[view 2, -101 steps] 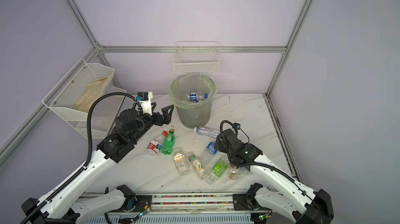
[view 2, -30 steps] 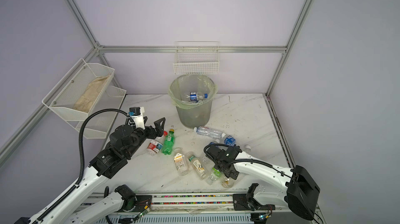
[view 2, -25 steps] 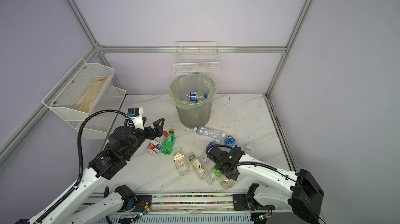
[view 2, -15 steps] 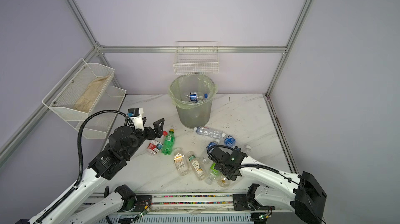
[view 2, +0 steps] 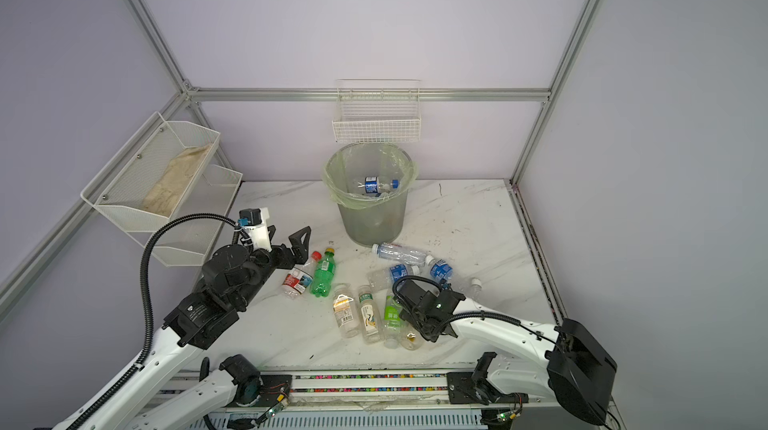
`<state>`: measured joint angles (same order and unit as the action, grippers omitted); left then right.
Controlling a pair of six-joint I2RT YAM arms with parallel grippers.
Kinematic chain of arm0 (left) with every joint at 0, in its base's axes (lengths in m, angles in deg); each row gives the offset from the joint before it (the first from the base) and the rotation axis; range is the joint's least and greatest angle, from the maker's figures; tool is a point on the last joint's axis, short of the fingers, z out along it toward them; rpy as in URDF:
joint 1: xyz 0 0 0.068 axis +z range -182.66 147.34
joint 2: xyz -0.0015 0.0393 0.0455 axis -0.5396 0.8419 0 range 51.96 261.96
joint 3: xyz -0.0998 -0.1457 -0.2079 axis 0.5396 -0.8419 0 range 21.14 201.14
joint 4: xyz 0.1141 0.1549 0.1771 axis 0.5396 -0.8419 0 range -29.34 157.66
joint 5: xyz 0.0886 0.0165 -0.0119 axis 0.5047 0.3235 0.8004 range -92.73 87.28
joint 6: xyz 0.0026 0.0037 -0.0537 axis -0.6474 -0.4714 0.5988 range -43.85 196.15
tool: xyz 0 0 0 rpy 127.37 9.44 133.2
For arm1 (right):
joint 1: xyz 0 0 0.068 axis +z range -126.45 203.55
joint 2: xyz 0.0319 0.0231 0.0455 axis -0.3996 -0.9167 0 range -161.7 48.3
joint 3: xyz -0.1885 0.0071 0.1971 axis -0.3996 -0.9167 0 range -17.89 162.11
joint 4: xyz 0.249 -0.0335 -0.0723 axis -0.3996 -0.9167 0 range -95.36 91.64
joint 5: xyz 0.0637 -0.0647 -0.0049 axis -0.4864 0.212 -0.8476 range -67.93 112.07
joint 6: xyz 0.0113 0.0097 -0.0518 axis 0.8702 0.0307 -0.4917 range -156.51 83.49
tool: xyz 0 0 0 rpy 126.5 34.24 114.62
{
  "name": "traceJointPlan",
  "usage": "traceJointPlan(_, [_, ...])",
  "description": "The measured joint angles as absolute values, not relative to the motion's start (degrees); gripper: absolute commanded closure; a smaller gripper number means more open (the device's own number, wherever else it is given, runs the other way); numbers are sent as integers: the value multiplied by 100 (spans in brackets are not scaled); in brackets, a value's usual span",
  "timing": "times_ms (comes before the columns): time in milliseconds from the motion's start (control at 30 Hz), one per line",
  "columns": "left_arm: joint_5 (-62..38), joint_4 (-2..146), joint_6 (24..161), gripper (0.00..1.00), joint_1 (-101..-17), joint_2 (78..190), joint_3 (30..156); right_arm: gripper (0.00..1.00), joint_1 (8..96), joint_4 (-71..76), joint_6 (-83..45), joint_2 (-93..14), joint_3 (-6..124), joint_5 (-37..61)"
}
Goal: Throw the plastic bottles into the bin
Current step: 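Lower the right gripper and grasp the purple-capped red tea bottle, then lift the purple-capped bottle upright with the right gripper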
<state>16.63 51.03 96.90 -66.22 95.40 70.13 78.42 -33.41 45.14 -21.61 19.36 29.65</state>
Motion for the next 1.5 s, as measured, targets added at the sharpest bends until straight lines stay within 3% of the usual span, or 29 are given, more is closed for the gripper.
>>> traceJointPlan(233, [1726, 4979, 9653, 0, -6622, 9514, 7013, 32, 7851, -3173, 4501, -2530, 1936, 2925])
traceJointPlan(367, [1748, 4979, 9653, 0, -6622, 9501, 7013, 53, 7851, -3146, 4505, -2440, 1932, 2897])
traceJointPlan(433, [1750, 4977, 9653, 0, -6622, 9501, 7013, 58, 7853, -3118, 4512, -2346, 1927, 2871])
traceJointPlan(1033, [1766, 4900, 9657, 0, -6622, 9330, 6991, 62, 7853, -3741, 4582, -1398, 2262, 3463])
traceJointPlan(1267, [1772, 4887, 9677, 0, -6622, 9208, 6816, 76, 7853, -3728, 3955, -471, 2834, 4064])
traceJointPlan(1433, [1770, 4865, 9771, 0, -6622, 9083, 6685, 98, 7853, -3400, 3142, 54, 3112, 4326])
traceJointPlan(1500, [1766, 4861, 9821, 0, -6622, 9007, 6624, 100, 7853, -3179, 2678, 117, 3289, 4383])
